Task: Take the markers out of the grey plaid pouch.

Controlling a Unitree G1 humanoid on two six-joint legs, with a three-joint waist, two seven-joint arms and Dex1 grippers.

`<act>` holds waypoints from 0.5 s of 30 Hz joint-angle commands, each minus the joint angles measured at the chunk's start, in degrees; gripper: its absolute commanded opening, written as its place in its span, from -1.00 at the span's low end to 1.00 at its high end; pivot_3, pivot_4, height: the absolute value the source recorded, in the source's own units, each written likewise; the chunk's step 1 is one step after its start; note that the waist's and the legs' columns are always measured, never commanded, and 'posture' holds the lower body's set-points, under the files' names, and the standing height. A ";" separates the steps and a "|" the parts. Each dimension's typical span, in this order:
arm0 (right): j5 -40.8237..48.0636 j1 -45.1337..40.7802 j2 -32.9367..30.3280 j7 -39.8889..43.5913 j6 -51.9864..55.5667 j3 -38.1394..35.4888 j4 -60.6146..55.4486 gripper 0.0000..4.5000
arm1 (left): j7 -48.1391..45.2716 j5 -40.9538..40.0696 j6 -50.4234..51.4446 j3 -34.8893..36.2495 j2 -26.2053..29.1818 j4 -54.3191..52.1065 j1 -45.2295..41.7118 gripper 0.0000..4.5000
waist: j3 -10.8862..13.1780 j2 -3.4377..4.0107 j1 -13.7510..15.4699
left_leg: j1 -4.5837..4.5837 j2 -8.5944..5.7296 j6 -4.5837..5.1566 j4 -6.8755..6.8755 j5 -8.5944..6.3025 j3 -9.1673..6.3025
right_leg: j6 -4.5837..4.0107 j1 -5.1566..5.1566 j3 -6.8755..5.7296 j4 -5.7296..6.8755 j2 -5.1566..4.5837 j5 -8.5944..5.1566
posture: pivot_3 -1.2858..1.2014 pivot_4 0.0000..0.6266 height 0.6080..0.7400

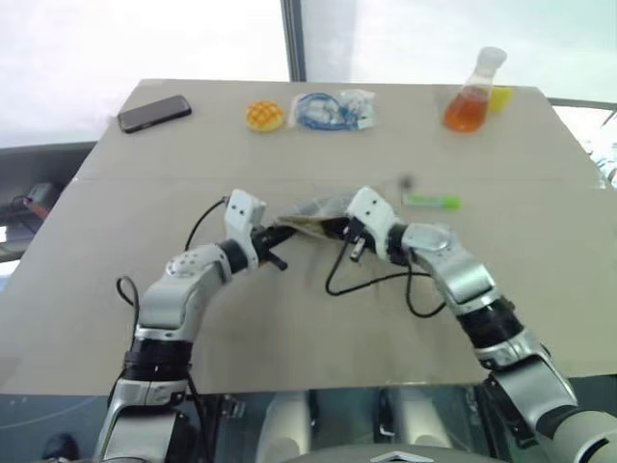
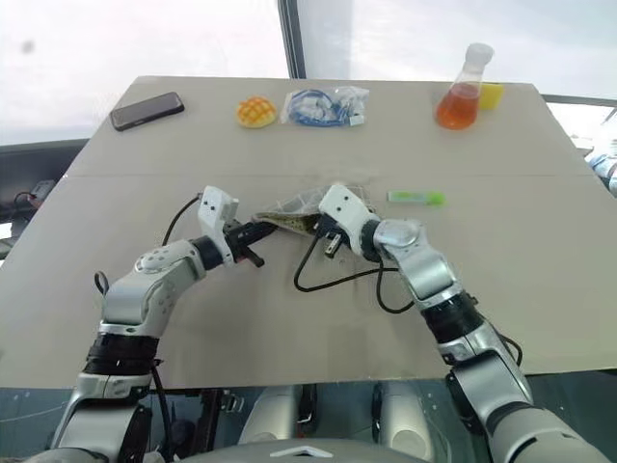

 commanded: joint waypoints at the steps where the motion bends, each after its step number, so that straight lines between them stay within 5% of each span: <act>1: 3.71 -1.62 -1.36 -0.50 7.26 -3.91 -6.35 -0.83 | 0.91 0.88 -1.89 2.19 -0.03 2.37 -1.03 -1.00 | 0.00 0.00 0.04 | 0.00 -0.01 0.00 0.00 0.00 0.00 | 0.00 0.00 0.00 -0.01 -0.01 0.00 | 0.03 -0.52 1.00; 12: 4.24 -3.11 -2.50 -6.52 8.98 -4.82 -5.59 -0.83 | -1.98 -4.72 2.74 3.42 -0.09 2.69 -2.62 -1.00 | 0.02 -0.01 0.06 | -0.06 -0.04 0.01 0.00 0.00 0.00 | 0.01 -0.02 -0.04 -0.04 -0.04 0.00 | 0.03 -0.52 1.00; 15: 6.33 -4.35 3.14 -12.36 10.82 -9.25 -0.25 -0.47 | -4.81 -6.32 5.01 1.92 0.73 0.19 -1.57 -1.00 | 0.01 -0.03 -0.08 | -0.06 -0.04 0.01 0.00 0.00 0.04 | 0.02 -0.02 -0.04 -0.04 -0.03 0.00 | 0.03 -0.52 1.00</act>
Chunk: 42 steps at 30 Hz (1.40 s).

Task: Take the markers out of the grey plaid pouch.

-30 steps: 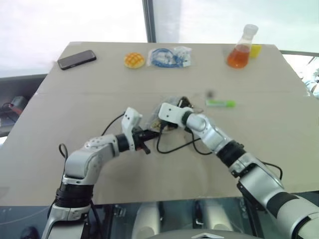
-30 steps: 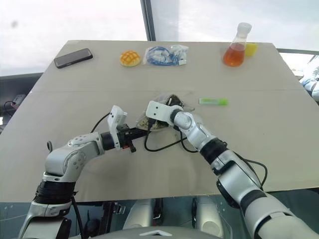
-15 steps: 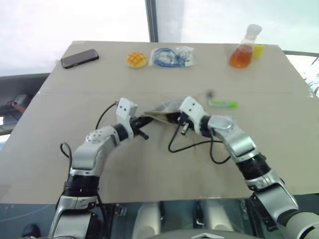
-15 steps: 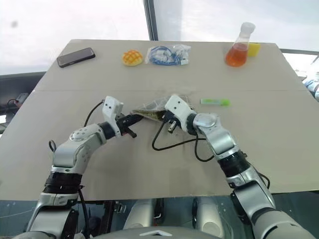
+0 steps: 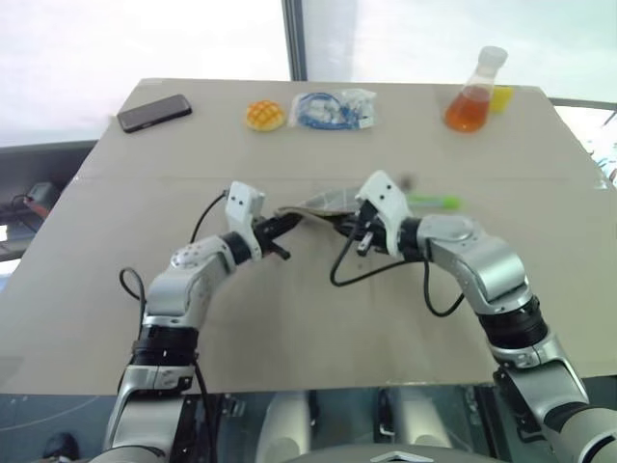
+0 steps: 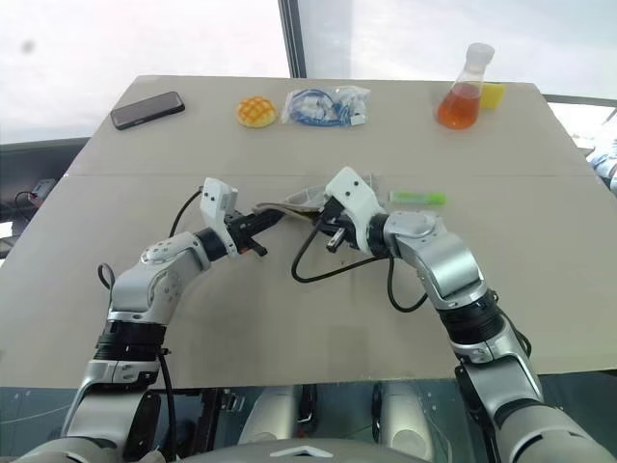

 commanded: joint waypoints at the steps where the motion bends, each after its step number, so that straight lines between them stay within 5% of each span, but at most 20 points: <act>1: 3.86 -2.33 6.38 -6.52 2.78 -9.48 4.63 -0.47 | -3.46 -1.68 2.42 0.47 2.09 -3.79 1.16 -1.00 | 0.00 -0.01 -0.06 | 0.01 0.01 0.00 0.00 0.00 0.04 | 0.00 0.01 0.00 0.01 0.02 0.00 | 0.03 -0.52 1.00; 5: 9.01 -3.62 11.84 -9.24 7.37 -15.93 8.16 -0.47 | -6.36 -2.30 3.23 -0.21 2.99 -5.13 2.48 -1.00 | 0.00 0.01 -0.08 | -0.02 0.03 -0.01 -0.04 0.00 0.13 | -0.01 0.00 -0.01 0.01 0.03 0.01 | 0.03 -0.52 1.00; 11: -0.21 -3.32 6.66 -11.36 0.51 -5.89 12.25 -0.47 | -10.25 -10.82 12.20 3.45 3.65 -6.05 2.57 -1.00 | 0.01 0.02 -0.13 | -0.04 0.00 -0.01 -0.04 0.00 0.12 | -0.01 -0.01 -0.01 -0.03 -0.03 0.00 | 0.03 -0.52 1.00; 15: -4.75 -6.24 0.32 -5.87 -4.07 3.09 10.42 -0.47 | -10.22 -22.31 29.73 9.84 5.69 0.54 -2.28 -1.00 | 0.09 0.02 -0.36 | -0.04 0.03 0.00 -0.03 0.00 -0.07 | 0.12 -0.08 0.02 0.03 0.05 -0.07 | 0.03 -0.52 1.00; 19: 4.87 -5.77 -0.40 1.87 -0.76 -0.74 4.00 0.22 | -9.97 -21.27 30.12 10.47 6.63 5.56 -6.28 -1.00 | 0.09 0.00 -0.27 | -0.05 0.02 0.00 -0.03 0.00 -0.08 | 0.16 -0.07 0.03 0.01 0.07 -0.09 | 0.03 -0.52 1.00; 23: 8.42 -3.64 -2.04 3.91 0.67 -2.90 0.17 0.22 | -9.41 -21.10 30.02 11.48 6.16 8.66 -9.68 -1.00 | 0.09 -0.02 0.03 | -0.08 -0.01 0.00 -0.04 0.00 -0.05 | 0.01 -0.02 -0.01 -0.04 0.06 0.00 | 0.03 -0.52 1.00; 32: -5.92 -7.55 -2.80 -4.06 -6.87 6.52 8.40 0.22 | -9.69 -23.62 35.68 12.19 5.94 8.13 -10.79 -1.00 | 0.10 -0.03 -0.30 | -0.05 0.01 -0.01 -0.03 0.01 -0.02 | 0.01 -0.07 0.02 0.00 0.05 -0.01 | 0.03 -0.52 1.00; 36: 9.25 -8.53 10.20 -5.52 6.27 -8.52 9.87 0.22 | -9.79 -22.91 36.25 10.42 6.05 5.45 -9.96 -1.00 | 0.10 -0.05 -0.30 | -0.08 0.02 -0.02 -0.05 0.02 -0.01 | 0.00 -0.07 0.03 0.02 0.09 0.01 | 0.03 -0.52 1.00; 42: 19.70 -4.60 11.56 -2.53 16.27 -14.87 6.05 0.22 | -9.79 -20.43 33.74 9.19 6.60 4.35 -8.47 -1.00 | 0.10 -0.05 0.15 | -0.17 -0.04 -0.01 -0.04 0.00 0.08 | -0.01 -0.02 -0.10 -0.08 -0.04 0.01 | 0.03 -0.52 1.00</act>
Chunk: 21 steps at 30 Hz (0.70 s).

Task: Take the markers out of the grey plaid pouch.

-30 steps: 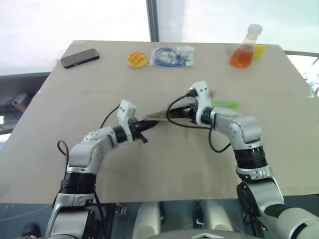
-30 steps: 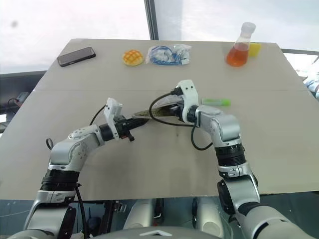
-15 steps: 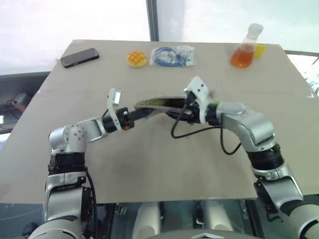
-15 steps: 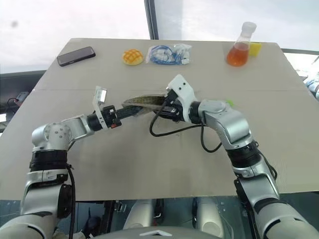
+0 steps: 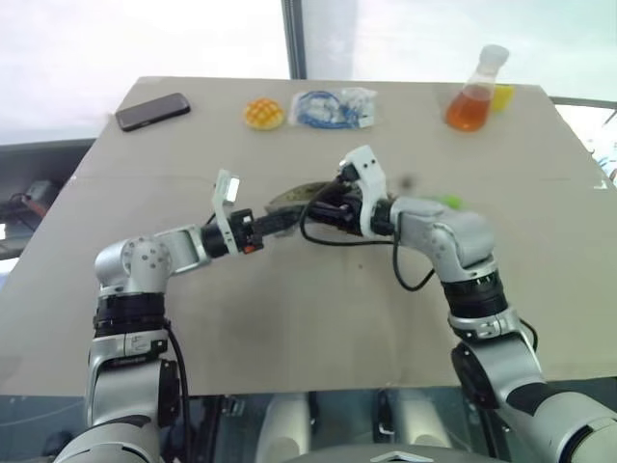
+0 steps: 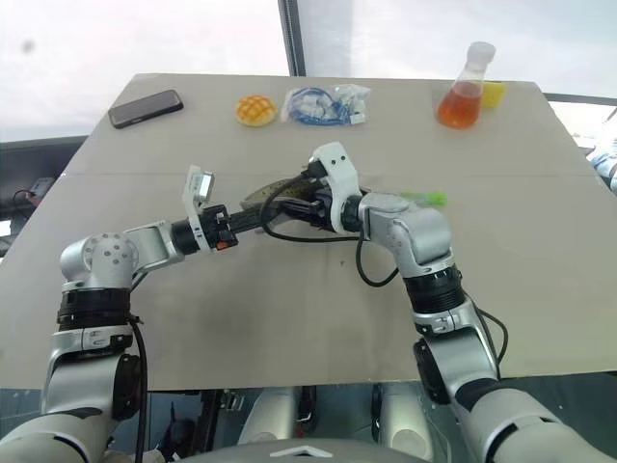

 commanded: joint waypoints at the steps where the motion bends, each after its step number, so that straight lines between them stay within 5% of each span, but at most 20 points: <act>1: 6.44 2.09 -0.64 1.48 5.13 -3.27 -4.93 0.22 | -1.23 1.50 -2.67 -0.95 1.16 -2.58 0.71 -1.00 | 0.00 -0.01 -0.12 | 0.00 -0.01 0.01 0.00 0.00 -0.03 | 0.00 0.00 0.01 -0.02 -0.02 0.00 | 0.03 -0.52 1.00; 13: 3.74 0.72 4.06 -12.61 3.32 -9.11 5.15 0.22 | 0.61 -0.95 0.26 -0.96 0.05 -11.81 4.65 -1.00 | 0.00 0.00 -0.43 | 0.07 0.04 0.00 -0.01 0.00 -0.16 | 0.00 -0.05 0.09 0.10 0.06 0.00 | 0.03 -0.52 1.00; 17: -0.01 2.16 2.20 -11.53 -3.29 -3.92 5.10 0.22 | 1.77 -1.67 1.33 -0.36 -0.27 -12.98 5.03 -1.00 | 0.00 0.01 -0.34 | 0.06 0.02 0.01 -0.01 0.00 -0.16 | 0.01 -0.04 0.09 0.08 0.04 0.00 | 0.03 -0.52 1.00; 21: -13.97 5.67 -6.35 -5.51 -23.89 13.55 0.93 0.85 | 2.32 -2.33 1.75 0.05 -0.36 -13.07 5.51 -1.00 | 0.00 0.01 -0.41 | 0.06 0.01 0.01 -0.02 0.00 -0.18 | 0.02 -0.05 0.10 0.05 0.05 -0.02 | 0.03 -0.52 1.00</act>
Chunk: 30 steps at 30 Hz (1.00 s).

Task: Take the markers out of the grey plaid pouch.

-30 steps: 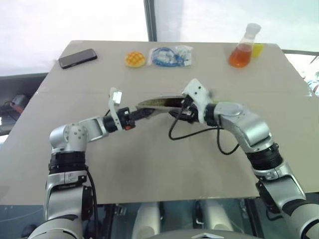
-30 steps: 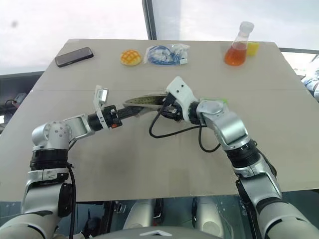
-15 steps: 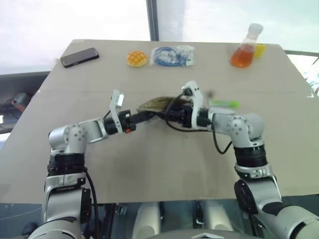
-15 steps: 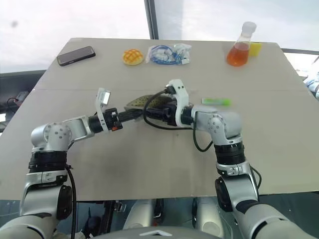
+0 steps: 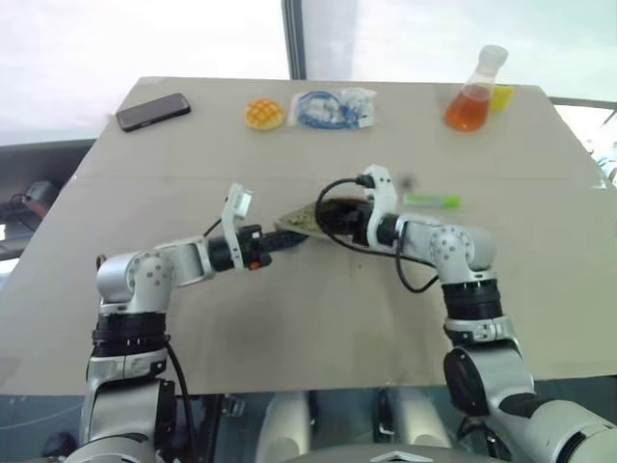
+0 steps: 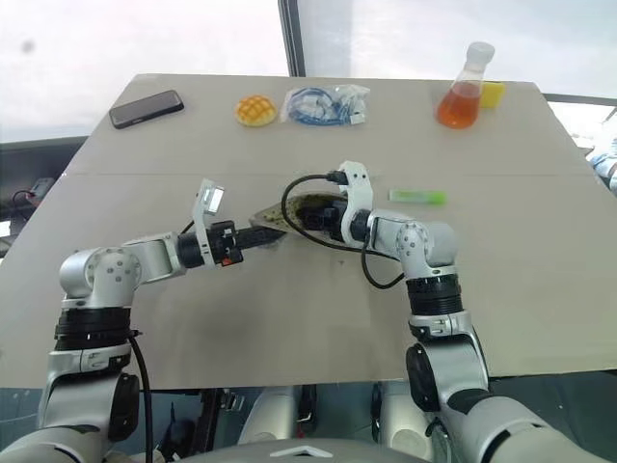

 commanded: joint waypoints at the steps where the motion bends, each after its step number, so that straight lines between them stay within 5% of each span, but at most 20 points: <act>1: -13.95 2.04 -7.23 4.50 -20.50 14.42 -4.92 0.96 | -0.23 -2.31 0.40 2.05 0.19 -2.29 0.18 -1.00 | 0.01 0.01 -0.09 | 0.00 0.00 0.00 0.00 0.00 0.00 | 0.00 0.00 0.01 0.00 0.00 0.00 | 0.03 -0.52 1.00; 6: -33.22 1.61 -13.65 1.33 -46.49 28.35 1.57 0.96 | -0.81 -2.66 0.51 1.07 0.18 -3.06 0.71 -1.00 | 0.02 -0.02 -0.32 | 0.03 0.01 -0.01 -0.02 0.01 0.04 | 0.14 -0.06 0.08 0.00 0.06 -0.08 | 0.03 -0.52 1.00; 14: -48.96 -2.37 -9.95 -11.31 -61.78 31.99 22.03 0.96 | -1.46 -3.18 -0.63 -2.03 -1.53 -9.91 1.47 -1.00 | 0.01 -0.05 -0.39 | 0.08 0.02 -0.27 0.05 0.16 0.10 | 0.01 0.01 0.11 0.01 0.02 0.00 | 0.03 -0.52 1.00; 27: -56.33 -10.48 -7.13 -4.72 -74.31 35.91 38.38 0.96 | -8.56 3.68 -13.63 -7.79 3.02 -12.70 7.35 -1.00 | -0.04 -0.05 -1.33 | 0.25 0.05 -0.24 0.01 0.14 0.14 | -0.01 0.10 0.14 0.03 0.02 0.00 | 0.03 -0.52 1.00; 30: -53.15 -10.00 -5.65 -0.86 -74.48 33.63 40.66 0.59 | -7.55 3.84 -14.99 -6.79 2.18 -12.46 7.92 -1.00 | -0.07 -0.05 -1.37 | 0.31 0.06 -0.22 0.01 0.13 0.15 | -0.01 0.13 0.16 0.06 0.02 0.00 | 0.03 -0.52 1.00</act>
